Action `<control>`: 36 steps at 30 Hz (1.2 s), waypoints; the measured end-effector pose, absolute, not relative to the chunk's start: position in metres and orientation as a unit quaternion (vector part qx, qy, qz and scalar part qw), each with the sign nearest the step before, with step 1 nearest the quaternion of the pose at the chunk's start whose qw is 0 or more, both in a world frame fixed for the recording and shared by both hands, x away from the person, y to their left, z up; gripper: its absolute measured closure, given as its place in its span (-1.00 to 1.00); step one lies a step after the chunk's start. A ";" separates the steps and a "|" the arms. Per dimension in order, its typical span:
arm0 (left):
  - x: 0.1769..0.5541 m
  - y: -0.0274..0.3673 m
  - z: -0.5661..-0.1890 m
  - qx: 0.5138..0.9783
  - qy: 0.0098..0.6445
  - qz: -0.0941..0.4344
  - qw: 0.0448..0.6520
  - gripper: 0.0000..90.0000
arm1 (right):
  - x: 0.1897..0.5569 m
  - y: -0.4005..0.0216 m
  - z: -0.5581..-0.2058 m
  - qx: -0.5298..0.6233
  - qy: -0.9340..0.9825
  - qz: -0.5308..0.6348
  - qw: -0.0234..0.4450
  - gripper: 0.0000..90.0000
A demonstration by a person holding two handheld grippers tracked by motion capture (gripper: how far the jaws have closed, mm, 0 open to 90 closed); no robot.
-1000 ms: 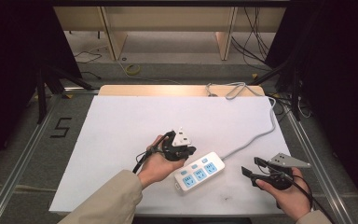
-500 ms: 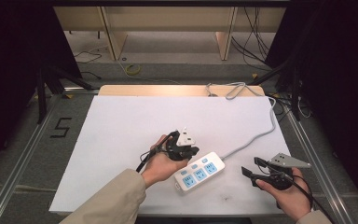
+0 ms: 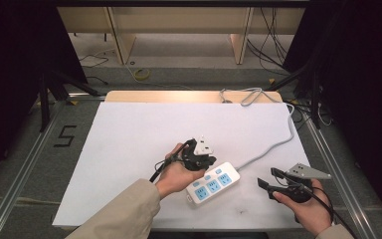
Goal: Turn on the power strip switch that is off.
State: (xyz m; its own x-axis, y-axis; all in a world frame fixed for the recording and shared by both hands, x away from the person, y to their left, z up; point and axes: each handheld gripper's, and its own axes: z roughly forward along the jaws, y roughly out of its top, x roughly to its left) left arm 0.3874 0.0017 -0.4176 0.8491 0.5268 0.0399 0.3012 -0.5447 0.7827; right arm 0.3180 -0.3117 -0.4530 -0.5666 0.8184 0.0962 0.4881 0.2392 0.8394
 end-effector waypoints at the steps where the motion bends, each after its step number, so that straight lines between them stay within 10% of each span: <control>1: 0.388 0.001 -0.418 0.868 0.238 0.136 0.414 1.00 | 0.318 -0.312 -0.453 0.427 0.765 0.445 0.186 -0.27; 36: 0.394 -0.024 -0.414 0.878 0.229 0.128 0.401 1.00 | 0.317 -0.311 -0.453 0.428 0.764 0.447 0.183 -0.27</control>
State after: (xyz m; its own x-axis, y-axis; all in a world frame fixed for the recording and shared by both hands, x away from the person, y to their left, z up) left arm 0.3939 -0.0238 -0.4145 0.8625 0.5045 0.0400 0.2997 -0.5729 0.7629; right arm 0.3174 -0.3113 -0.4530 -0.5674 0.8170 0.1030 0.4894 0.2339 0.8401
